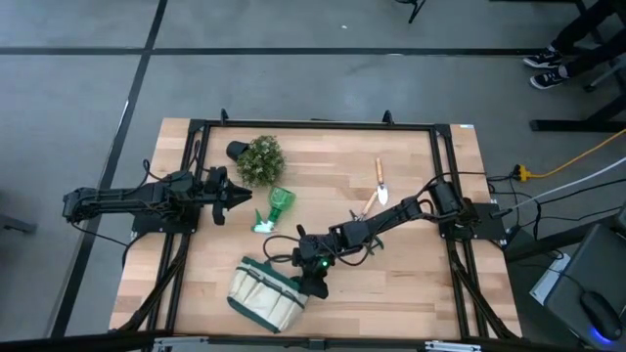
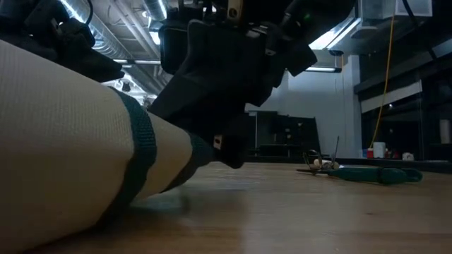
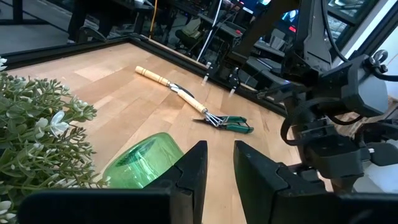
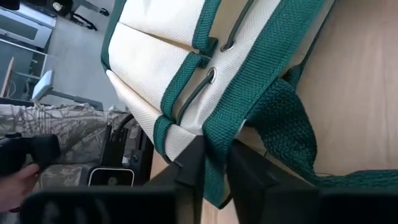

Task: Pick & Place Garden tools in Gardening bag
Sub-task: Move the light brown gardening bag to the center of the table

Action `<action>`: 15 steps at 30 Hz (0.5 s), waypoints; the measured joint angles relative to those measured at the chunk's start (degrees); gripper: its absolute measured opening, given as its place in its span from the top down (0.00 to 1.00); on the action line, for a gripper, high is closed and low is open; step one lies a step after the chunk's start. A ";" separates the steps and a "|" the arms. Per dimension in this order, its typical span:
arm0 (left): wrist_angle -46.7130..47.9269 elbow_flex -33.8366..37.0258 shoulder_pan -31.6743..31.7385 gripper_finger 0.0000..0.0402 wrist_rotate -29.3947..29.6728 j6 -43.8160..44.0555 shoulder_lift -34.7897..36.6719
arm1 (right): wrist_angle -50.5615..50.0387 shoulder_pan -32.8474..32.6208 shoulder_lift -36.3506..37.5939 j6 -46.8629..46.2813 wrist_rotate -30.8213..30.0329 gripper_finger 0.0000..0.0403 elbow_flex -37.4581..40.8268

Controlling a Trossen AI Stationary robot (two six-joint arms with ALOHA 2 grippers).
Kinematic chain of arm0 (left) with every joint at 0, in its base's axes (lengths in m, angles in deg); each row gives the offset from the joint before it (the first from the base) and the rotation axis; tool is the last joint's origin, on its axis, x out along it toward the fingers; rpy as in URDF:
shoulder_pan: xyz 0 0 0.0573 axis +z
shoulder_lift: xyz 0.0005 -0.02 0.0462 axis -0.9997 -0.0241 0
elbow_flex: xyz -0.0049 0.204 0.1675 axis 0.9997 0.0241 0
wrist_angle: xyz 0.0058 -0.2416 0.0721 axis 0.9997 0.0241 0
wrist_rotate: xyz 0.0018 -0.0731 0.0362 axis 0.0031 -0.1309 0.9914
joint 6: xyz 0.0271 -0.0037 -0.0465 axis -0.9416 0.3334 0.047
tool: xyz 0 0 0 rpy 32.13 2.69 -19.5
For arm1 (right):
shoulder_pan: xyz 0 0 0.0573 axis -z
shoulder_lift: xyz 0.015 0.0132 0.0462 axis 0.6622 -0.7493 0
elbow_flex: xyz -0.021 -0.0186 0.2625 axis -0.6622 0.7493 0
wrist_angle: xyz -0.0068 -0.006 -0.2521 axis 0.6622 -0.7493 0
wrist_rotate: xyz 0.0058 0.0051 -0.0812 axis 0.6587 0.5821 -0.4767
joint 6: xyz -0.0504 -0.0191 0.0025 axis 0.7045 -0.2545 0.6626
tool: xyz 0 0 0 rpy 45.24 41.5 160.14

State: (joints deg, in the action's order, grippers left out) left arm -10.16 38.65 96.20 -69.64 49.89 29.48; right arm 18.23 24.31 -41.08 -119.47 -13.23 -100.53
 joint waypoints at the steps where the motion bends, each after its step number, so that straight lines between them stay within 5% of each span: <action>1: -0.01 0.00 -0.01 0.82 -0.01 -0.01 0.00 | 0.07 -0.03 0.00 0.07 0.00 0.87 0.00; 15: 0.00 0.00 -0.01 0.82 -0.01 -0.01 0.00 | -1.61 -0.02 1.41 -0.27 2.17 0.99 0.02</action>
State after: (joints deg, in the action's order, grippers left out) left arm -10.16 38.65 96.20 -69.65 49.88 29.48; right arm 16.62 24.29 -39.67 -119.74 -11.05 -100.51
